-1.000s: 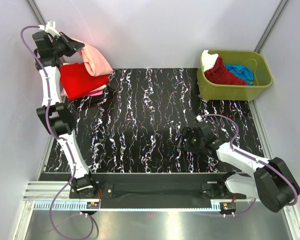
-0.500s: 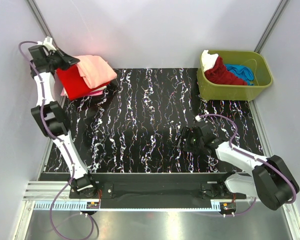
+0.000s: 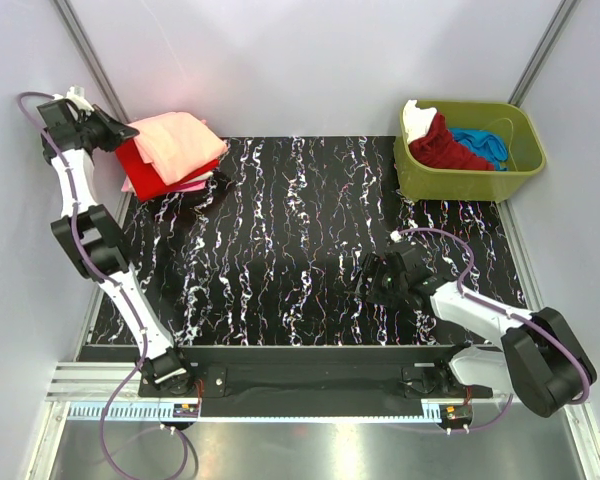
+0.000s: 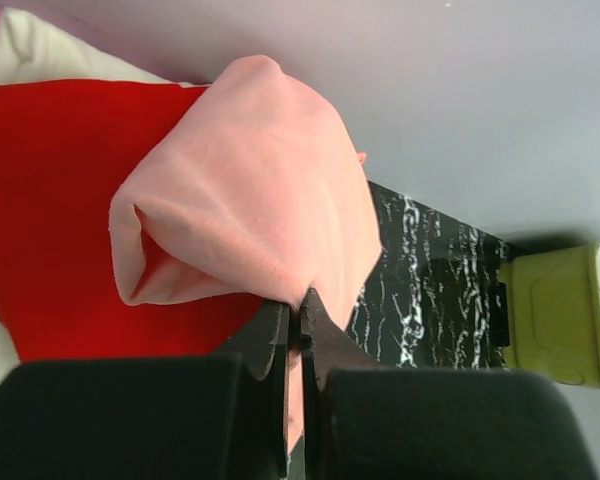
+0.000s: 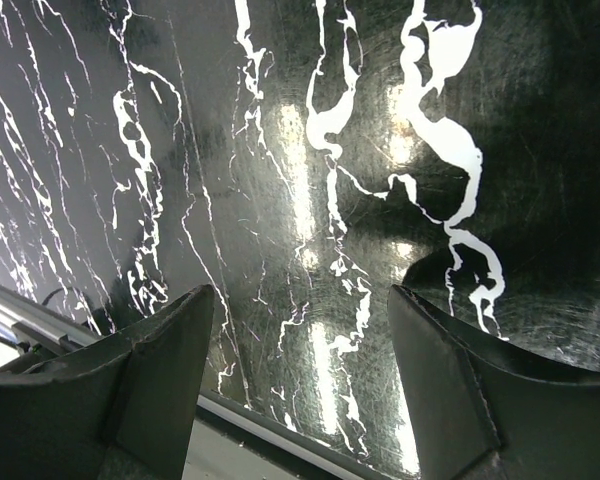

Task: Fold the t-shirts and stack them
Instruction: Neatly place the folded tshirt to the corner

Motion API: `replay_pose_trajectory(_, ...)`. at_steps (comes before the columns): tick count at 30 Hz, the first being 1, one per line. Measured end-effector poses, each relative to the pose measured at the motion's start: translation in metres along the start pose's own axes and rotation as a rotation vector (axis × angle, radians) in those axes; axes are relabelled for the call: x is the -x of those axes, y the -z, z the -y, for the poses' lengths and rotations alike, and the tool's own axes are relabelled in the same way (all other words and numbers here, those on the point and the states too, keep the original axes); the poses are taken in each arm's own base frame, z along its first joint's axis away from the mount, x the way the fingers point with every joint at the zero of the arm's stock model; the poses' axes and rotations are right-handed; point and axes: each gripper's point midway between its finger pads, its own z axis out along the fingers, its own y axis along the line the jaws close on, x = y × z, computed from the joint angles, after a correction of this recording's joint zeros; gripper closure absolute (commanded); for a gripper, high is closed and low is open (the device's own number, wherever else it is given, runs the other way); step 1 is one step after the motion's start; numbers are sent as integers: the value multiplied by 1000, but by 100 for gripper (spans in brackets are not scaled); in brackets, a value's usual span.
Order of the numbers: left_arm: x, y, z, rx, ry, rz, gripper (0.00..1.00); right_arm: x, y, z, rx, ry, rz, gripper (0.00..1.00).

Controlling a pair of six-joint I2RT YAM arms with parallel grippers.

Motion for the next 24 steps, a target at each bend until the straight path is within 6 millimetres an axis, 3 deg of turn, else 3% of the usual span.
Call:
replay_pose_trajectory(5, 5, 2, -10, 82, -31, 14, 97, 2, -1, -1, 10, -4, 0, 23)
replay_pose_trajectory(12, 16, 8, -43, 283, -85, 49, 97, 3, -1, -2, 19, -12, -6, 24)
replay_pose_trajectory(14, 18, 8, -54, 341, -107, 56, 92, 3, -2, -1, 19, -16, -7, 25)
replay_pose_trajectory(19, 12, 0, -81, 440, -139, 45, 75, 7, -2, -2, 28, -22, 0, 25)
replay_pose_trajectory(20, 10, -2, -86, 452, -145, 41, 65, 7, -3, -2, 29, -23, 0, 26)
replay_pose_trajectory(24, -2, -11, -111, 513, -161, 9, 42, 6, -3, -2, 35, -28, -10, 27)
